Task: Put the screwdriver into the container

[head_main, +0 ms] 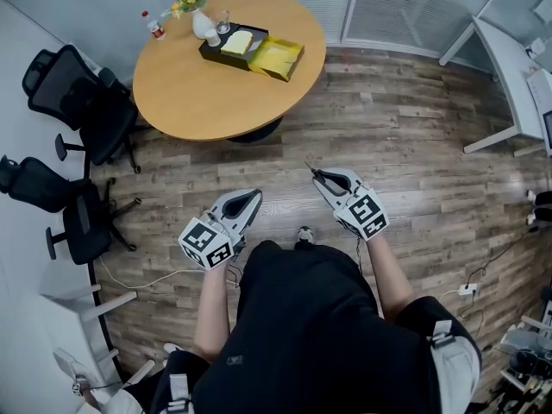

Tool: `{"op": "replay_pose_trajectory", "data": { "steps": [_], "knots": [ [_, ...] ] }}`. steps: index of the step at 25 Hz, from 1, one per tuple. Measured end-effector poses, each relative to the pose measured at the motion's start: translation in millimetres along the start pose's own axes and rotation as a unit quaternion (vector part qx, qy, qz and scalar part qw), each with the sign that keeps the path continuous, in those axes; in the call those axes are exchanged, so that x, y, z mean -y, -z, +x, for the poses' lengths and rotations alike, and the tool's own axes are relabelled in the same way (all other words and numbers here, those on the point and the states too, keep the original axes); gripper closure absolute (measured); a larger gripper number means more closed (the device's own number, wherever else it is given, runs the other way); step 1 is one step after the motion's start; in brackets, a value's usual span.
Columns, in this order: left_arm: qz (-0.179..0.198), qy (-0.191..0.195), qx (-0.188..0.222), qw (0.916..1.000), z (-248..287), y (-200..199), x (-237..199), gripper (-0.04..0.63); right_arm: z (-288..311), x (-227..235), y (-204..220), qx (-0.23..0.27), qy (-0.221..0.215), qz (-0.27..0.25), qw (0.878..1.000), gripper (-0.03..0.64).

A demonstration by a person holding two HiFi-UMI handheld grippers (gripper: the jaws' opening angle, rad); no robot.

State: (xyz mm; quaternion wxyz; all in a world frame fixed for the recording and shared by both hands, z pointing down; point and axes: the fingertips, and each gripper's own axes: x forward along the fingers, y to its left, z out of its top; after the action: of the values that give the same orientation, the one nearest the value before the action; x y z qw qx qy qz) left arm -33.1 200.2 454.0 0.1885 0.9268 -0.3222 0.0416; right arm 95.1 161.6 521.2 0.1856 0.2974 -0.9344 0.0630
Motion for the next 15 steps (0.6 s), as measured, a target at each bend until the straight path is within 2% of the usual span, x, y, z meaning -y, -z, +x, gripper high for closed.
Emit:
{"op": "replay_pose_trajectory", "data": {
  "steps": [15],
  "knots": [
    [-0.011,0.008,-0.001,0.9999,44.1,0.6,-0.6,0.592,-14.6,37.4,21.8,-0.011,0.003,0.017,1.0,0.56]
  ]
}}
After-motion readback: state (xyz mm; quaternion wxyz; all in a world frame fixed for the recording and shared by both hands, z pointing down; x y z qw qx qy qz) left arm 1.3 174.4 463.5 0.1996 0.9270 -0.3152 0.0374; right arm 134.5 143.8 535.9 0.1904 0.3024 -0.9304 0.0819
